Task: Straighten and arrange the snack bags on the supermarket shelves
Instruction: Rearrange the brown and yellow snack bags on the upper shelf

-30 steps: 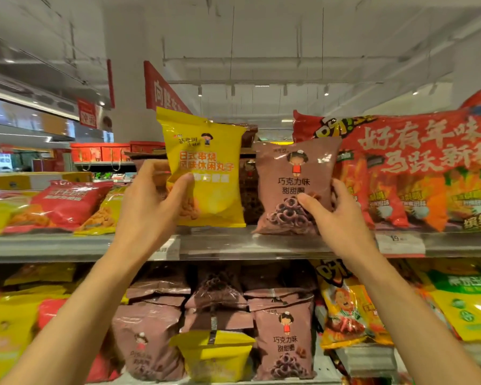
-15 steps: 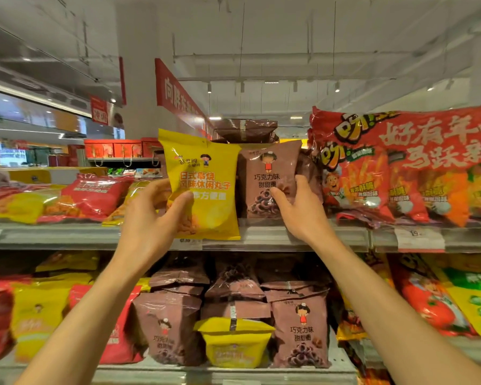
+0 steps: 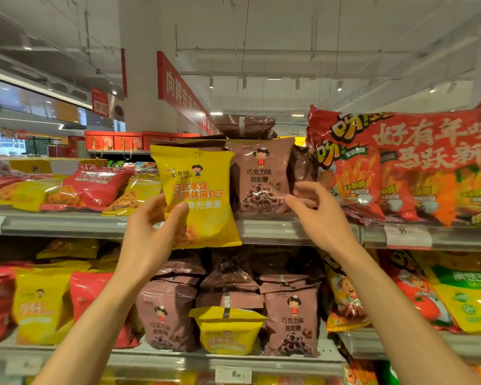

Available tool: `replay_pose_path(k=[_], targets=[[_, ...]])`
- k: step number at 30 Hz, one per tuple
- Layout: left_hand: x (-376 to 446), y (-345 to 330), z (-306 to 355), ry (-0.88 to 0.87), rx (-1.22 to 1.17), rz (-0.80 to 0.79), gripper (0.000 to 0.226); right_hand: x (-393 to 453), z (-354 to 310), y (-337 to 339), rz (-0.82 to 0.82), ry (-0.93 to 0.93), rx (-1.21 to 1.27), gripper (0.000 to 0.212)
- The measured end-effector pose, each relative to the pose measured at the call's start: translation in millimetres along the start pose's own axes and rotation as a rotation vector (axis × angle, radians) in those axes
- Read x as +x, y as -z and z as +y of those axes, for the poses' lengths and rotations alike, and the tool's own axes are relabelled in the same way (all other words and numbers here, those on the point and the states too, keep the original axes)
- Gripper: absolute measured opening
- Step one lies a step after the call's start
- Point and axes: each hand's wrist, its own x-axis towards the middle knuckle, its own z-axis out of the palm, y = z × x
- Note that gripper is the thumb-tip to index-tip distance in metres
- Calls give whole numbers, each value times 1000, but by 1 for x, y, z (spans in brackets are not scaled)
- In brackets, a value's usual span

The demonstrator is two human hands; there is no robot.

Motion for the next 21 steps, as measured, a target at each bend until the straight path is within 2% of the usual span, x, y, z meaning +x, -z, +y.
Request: replay_pose_path(k=[4,7,12,15,19,21], targets=[[-26,2,-4,8,-24,0,30,-35,14,9,60,35,85,21],[-49,9,-12,50,-46,-22,19,-63,26,2,-44,-35,207,15],[-94,30,-34,100,-32,-26,19,-113,46,-29,-183,-114,289,13],[-124,51,-53,154,-5,-33,33,-140,52,-55,-257,-175,346,14],[-152,93,-87,332,-81,6,71,-175,47,-91,-274,-236,381,20],[-161,119,-99,383,-108,33,76,-191,38,-113,-278,-268,388,18]])
